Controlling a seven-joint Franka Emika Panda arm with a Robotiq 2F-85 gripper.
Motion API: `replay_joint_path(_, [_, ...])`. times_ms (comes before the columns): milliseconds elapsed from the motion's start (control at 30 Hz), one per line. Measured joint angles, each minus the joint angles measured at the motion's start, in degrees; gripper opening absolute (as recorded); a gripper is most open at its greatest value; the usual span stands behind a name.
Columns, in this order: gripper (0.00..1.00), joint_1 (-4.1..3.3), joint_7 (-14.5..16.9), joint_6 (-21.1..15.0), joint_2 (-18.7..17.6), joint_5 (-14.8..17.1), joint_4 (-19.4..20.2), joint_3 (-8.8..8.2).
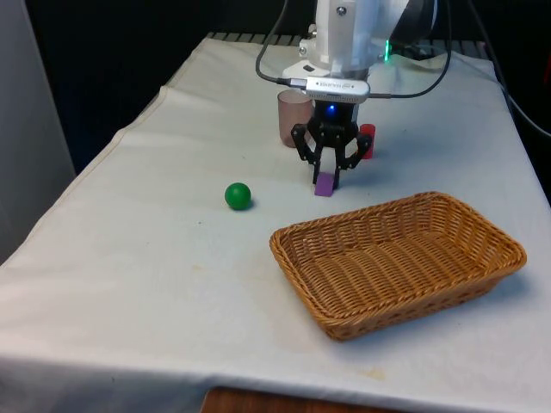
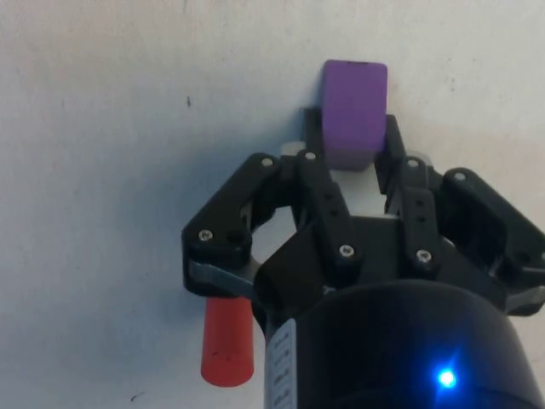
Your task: Pick up the triangular block and place it into the basket.
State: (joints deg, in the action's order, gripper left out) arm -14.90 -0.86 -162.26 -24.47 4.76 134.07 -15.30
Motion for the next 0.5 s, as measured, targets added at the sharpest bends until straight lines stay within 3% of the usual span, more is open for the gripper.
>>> replay_joint_path(500, [0.33,0.00,0.11,1.03,3.95,-0.06,0.40,-0.11])
